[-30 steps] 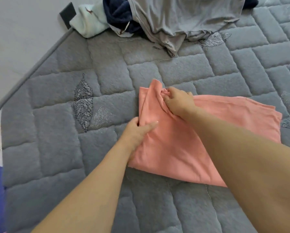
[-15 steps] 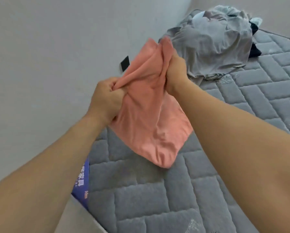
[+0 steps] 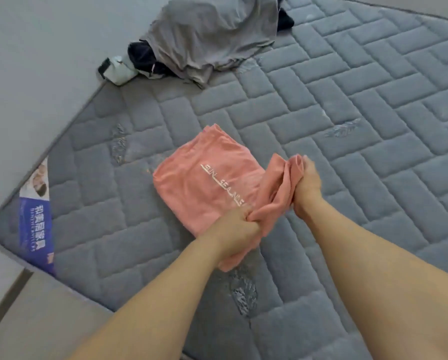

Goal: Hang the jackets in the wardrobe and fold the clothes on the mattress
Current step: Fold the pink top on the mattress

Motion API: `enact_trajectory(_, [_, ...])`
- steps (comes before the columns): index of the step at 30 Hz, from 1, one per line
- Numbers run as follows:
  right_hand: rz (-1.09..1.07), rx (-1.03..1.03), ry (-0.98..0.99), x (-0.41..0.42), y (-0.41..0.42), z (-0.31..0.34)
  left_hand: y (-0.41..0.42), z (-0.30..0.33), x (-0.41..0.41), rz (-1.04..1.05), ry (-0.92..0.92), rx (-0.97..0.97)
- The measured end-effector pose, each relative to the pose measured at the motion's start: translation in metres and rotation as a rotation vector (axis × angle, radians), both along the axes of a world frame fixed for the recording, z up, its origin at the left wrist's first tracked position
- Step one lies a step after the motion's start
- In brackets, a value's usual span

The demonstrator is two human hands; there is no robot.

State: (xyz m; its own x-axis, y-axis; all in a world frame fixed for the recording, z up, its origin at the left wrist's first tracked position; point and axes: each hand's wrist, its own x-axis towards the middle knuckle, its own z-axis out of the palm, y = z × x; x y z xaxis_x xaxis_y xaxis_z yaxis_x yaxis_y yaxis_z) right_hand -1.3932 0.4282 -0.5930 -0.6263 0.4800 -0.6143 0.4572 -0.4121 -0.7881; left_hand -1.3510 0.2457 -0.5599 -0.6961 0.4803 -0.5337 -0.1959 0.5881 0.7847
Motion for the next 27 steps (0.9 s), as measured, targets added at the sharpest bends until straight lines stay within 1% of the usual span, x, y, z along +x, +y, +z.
enact_trajectory(2, [0.053, 0.109, -0.218, 0.056, 0.043, -0.039, 0.032, -0.032, 0.041, -0.143, -0.09, -0.048])
enact_trajectory(4, [0.188, 0.204, -0.361, 0.095, 0.074, -0.062, 0.053, -0.051, 0.069, -0.222, -0.169, -0.053])
enact_trajectory(7, [0.383, 0.337, -0.436, 0.109, 0.094, -0.07, 0.065, -0.053, 0.073, -0.297, -0.198, -0.072])
enact_trajectory(9, [0.42, 0.381, -0.426, 0.091, 0.09, -0.064, 0.054, -0.046, 0.05, -0.308, -0.18, -0.096])
enact_trajectory(13, [0.361, 0.464, -0.321, 0.012, 0.049, -0.04, 0.004, -0.031, -0.039, -0.166, -0.022, -0.229])
enact_trajectory(15, [0.374, 0.557, -0.26, -0.036, 0.02, -0.032, -0.023, -0.03, -0.083, -0.11, 0.091, -0.314])
enact_trajectory(17, [0.406, 0.671, -0.214, -0.085, -0.006, -0.037, -0.044, -0.045, -0.119, -0.043, 0.159, -0.384])
enact_trajectory(19, [0.465, 0.815, -0.196, -0.126, -0.029, -0.057, -0.055, -0.08, -0.145, 0.045, 0.2, -0.538])
enact_trajectory(22, [0.599, 1.136, -0.2, -0.159, -0.046, -0.113, -0.055, -0.144, -0.153, 0.228, 0.226, -0.782])
enact_trajectory(23, [0.623, 1.251, -0.208, -0.16, -0.048, -0.133, -0.052, -0.162, -0.149, 0.265, 0.301, -0.848])
enact_trajectory(24, [0.627, 1.343, -0.219, -0.157, -0.048, -0.152, -0.049, -0.178, -0.144, 0.295, 0.417, -0.893])
enact_trajectory(26, [0.584, 1.441, -0.206, -0.157, -0.051, -0.181, -0.049, -0.206, -0.139, 0.352, 0.611, -0.915])
enact_trajectory(27, [0.558, 1.453, -0.174, -0.159, -0.054, -0.19, -0.052, -0.216, -0.138, 0.393, 0.668, -0.921])
